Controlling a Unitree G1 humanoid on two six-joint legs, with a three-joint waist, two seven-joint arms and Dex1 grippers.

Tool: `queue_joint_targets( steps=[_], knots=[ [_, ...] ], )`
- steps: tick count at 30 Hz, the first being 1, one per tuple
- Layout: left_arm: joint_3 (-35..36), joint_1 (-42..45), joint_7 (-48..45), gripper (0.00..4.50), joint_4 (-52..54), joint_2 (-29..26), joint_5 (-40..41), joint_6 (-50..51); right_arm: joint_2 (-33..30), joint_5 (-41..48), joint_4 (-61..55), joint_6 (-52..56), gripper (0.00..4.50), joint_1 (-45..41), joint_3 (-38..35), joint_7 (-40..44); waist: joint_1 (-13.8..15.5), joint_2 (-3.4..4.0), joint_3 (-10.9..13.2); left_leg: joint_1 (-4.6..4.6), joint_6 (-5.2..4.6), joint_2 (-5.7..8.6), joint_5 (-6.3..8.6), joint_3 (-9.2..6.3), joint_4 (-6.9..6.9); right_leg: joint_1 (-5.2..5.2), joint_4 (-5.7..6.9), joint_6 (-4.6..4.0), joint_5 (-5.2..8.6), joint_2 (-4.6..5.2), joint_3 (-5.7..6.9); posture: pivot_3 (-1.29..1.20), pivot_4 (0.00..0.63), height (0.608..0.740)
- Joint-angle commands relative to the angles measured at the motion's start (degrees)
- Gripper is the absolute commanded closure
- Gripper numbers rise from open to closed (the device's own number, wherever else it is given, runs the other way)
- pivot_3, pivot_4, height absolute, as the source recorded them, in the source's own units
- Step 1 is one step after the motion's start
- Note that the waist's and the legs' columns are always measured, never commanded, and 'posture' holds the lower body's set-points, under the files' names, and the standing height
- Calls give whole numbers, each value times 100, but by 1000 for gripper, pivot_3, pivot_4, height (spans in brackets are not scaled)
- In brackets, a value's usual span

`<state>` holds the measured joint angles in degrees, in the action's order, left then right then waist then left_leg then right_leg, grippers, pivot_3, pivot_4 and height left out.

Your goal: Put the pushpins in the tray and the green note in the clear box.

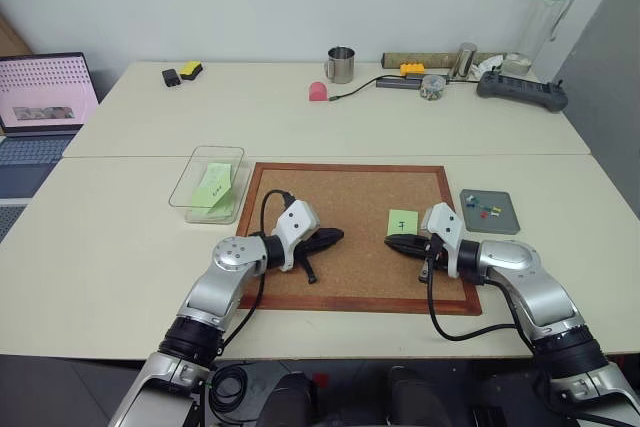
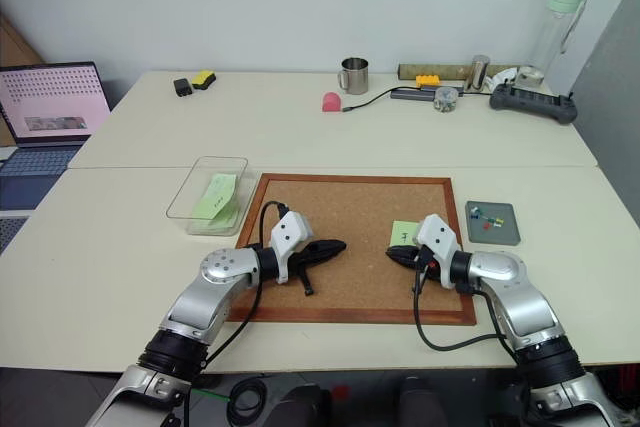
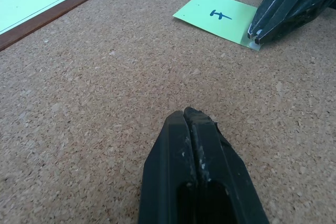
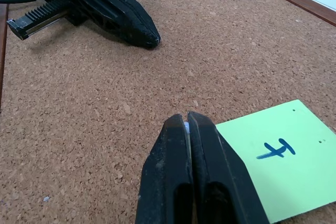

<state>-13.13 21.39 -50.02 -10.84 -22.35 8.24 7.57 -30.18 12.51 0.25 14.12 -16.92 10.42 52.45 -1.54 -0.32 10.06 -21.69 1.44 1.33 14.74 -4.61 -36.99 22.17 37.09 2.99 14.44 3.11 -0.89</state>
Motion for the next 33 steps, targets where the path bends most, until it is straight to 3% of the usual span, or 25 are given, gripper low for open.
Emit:
queue_joint_targets(
  steps=[1,11,20,26,32,33],
  knots=[
    [-178,-229,-47,4500,-195,-64,-194,194,-86,138,-329,41,4458,10,-122,136,0,0,0,0,0,0,0,0,0,0,0,0,0,0,0,0,150,740],
    [-55,-170,40,4500,-256,19,-109,258,-285,339,-1023,209,4458,-355,-257,356,1,1,1,-5,0,0,0,-1,1,5,0,0,0,1,1,0,150,740],
    [434,-15,7,4500,385,99,587,1089,-732,-224,-1133,-492,4458,-635,21,601,1,-8,-3,-3,0,0,0,-1,-2,1,-2,11,7,1,0,0,150,740],
    [1186,135,-179,3356,1691,140,2585,3320,-957,-829,-937,-1366,4500,-842,309,790,-17,-29,15,-12,0,-5,0,-6,-1,13,2,1,1,-1,4,0,150,740],
    [1666,244,424,2297,1968,525,3602,4315,-1027,-1318,-681,-2343,4500,-1131,477,826,-12,-41,25,-11,1,-5,-1,-8,-2,12,1,1,0,1,0,0,150,740],
    [1718,247,534,1942,1940,620,3689,4397,-1017,-1347,-642,-2463,4500,-1167,480,825,-12,-45,27,-10,2,-5,-1,-10,-3,11,1,1,0,2,0,0,150,740]
  ],
)
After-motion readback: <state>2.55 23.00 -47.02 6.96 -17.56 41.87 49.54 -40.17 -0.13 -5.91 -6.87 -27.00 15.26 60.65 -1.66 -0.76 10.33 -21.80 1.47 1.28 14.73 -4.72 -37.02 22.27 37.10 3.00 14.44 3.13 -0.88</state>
